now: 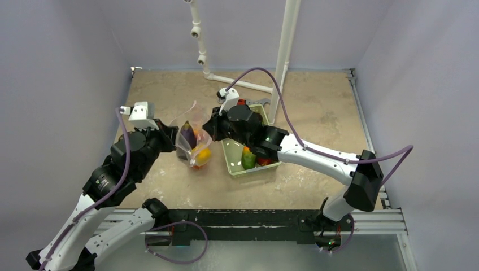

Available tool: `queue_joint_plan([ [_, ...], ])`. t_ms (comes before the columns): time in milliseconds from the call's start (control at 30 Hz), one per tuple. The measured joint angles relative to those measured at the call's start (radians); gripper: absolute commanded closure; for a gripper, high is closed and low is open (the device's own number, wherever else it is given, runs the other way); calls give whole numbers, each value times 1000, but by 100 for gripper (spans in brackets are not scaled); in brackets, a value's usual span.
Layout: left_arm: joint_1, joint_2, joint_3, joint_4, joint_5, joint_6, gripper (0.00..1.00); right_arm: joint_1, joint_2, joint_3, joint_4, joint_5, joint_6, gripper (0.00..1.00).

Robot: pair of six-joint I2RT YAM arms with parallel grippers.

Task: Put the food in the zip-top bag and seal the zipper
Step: Adjust the zipper food storage bag at the center of the board.

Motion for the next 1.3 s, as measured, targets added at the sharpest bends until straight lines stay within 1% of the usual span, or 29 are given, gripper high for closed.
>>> queue_joint_plan([
  [133, 0, 8, 14, -12, -61, 40, 100, 0, 6, 7, 3, 0, -6, 100],
  [267, 0, 23, 38, -47, -122, 78, 100, 0, 49, 20, 11, -3, -10, 100],
  [400, 0, 34, 79, -79, -182, 109, 100, 0, 109, 23, 53, -34, -9, 100],
  [533, 0, 42, 110, -93, -217, 138, 100, -2, 187, 26, 117, -98, -3, 100],
  [667, 0, 72, 101, -97, -206, 156, 100, -5, 259, 26, 168, -149, 5, 100],
  [833, 0, 122, 22, -79, -148, 161, 100, -20, 300, 12, 190, -162, 11, 100],
  [1067, 0, 176, -91, -15, -61, 148, 100, -48, 276, -79, 203, -154, 14, 100],
  [1300, 0, 155, -145, 40, 12, 89, 100, -52, 211, -129, 193, -127, 19, 100],
])
